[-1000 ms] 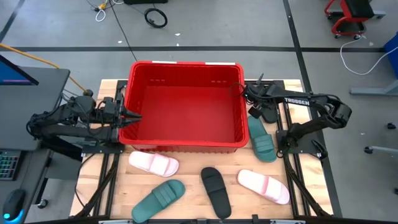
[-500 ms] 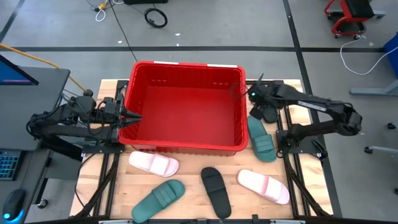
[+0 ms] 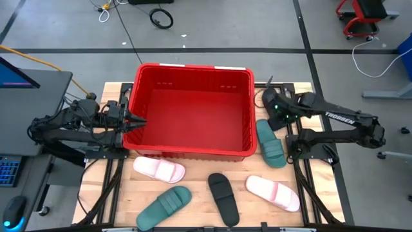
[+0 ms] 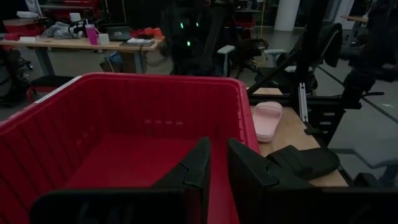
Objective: Pick and place slides into bin
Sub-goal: Put the top green slide into the red bin
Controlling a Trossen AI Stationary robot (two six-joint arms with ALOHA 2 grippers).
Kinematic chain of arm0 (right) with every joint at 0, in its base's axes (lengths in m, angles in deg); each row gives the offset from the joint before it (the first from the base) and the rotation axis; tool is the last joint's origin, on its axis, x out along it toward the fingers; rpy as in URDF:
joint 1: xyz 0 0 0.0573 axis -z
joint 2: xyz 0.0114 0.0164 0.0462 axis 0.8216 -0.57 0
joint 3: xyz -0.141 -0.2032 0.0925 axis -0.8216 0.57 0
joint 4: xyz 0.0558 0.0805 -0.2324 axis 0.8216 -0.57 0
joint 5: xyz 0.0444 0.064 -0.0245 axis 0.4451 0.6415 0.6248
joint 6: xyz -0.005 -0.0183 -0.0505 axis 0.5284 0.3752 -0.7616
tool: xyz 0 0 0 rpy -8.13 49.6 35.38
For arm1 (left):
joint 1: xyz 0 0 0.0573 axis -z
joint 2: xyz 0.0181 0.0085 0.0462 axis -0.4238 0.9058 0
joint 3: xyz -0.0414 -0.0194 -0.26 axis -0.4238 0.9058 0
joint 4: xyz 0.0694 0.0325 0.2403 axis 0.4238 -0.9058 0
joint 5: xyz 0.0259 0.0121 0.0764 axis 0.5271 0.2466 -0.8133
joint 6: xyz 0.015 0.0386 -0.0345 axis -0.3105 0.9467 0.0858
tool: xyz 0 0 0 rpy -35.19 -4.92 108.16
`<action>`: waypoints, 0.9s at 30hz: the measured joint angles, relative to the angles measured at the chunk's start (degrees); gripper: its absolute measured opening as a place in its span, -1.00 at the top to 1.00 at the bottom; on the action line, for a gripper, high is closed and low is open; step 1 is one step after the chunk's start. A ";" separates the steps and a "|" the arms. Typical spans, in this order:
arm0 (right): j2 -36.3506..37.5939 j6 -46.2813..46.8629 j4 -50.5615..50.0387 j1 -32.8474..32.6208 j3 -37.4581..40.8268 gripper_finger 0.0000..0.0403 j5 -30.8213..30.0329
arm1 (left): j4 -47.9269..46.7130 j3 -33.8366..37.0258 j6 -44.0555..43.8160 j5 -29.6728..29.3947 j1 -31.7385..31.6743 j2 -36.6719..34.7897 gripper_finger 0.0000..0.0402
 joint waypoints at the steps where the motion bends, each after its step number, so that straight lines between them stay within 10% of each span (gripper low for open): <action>1: -0.01 0.03 0.02 -0.61 2.04 0.07 -0.08 | -0.02 0.00 0.01 -0.02 0.00 0.00 0.70; 27: -16.66 -0.22 8.61 -12.22 3.93 0.15 2.25 | -0.43 0.00 0.19 -0.02 0.00 0.00 0.72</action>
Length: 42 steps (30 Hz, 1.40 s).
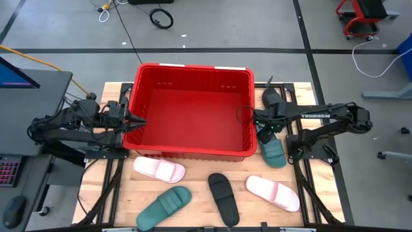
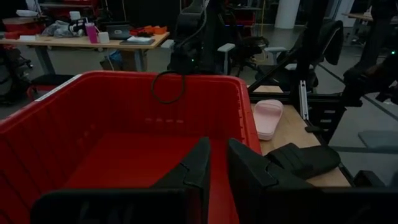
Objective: Pick and place slides into bin
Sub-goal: Put the top green slide into the red bin
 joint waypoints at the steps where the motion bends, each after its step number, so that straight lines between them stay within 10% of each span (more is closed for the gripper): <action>1: 0.21 1.90 -0.37 -0.17 0.00 0.15 -0.04 | 0.00 0.00 0.00 0.00 0.00 0.00 0.72; 14: 2.21 31.45 -2.84 -9.00 0.24 0.15 -2.29 | -3.02 0.00 -0.41 0.00 0.00 0.00 0.75; 35: 8.97 19.60 -4.33 -21.93 0.22 0.18 17.31 | -3.80 0.00 -4.41 0.01 0.00 0.02 0.73; 42: 13.72 32.95 -1.62 -30.01 0.22 0.18 20.86 | -3.74 0.00 -4.74 0.02 0.00 0.02 0.73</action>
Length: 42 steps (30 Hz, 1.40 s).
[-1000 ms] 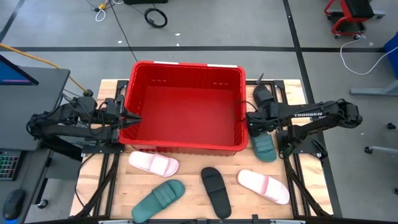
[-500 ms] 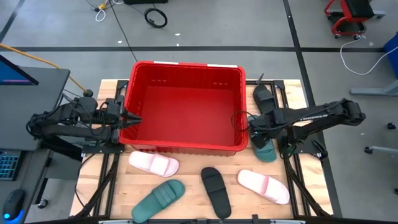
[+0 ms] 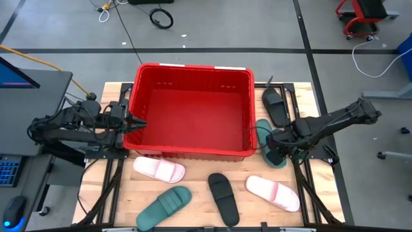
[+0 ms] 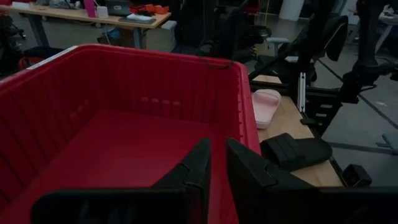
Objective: Pick and place slides into bin
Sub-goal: Put the top green slide into the red bin
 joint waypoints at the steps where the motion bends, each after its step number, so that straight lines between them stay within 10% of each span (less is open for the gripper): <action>1: 0.56 1.66 2.51 -1.89 0.00 0.18 -0.70 | 0.00 0.00 -0.02 0.00 0.00 0.00 0.73; 13: -6.29 5.01 44.49 -30.47 -0.13 0.18 -17.07 | -0.01 0.00 -0.44 -0.01 0.00 0.00 0.72; 23: -19.15 -4.11 39.30 -34.83 -0.04 0.18 -20.51 | -0.01 0.00 -3.39 0.00 0.00 -0.02 0.75; 42: -17.00 -9.35 2.66 -30.97 -0.04 0.22 -27.85 | 0.00 0.00 -2.99 0.00 0.00 0.00 0.73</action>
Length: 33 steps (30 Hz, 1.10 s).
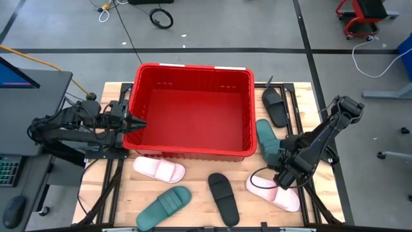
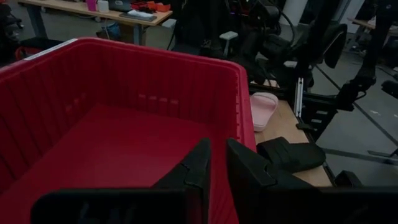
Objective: Pick and place slides into bin
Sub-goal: Put the top green slide into the red bin
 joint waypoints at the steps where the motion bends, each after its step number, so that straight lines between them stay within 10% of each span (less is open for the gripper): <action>1: 0.02 0.51 -0.67 0.30 0.00 0.22 -1.26 | 0.00 0.00 0.00 0.00 0.00 0.00 0.72; 17: -9.11 -10.70 -1.17 5.29 0.00 0.21 -4.38 | -0.07 0.00 0.09 0.00 0.00 -0.01 0.73; 33: -14.82 -5.98 -2.19 6.58 0.32 0.25 -19.69 | -0.09 0.00 0.22 0.00 0.00 0.00 0.73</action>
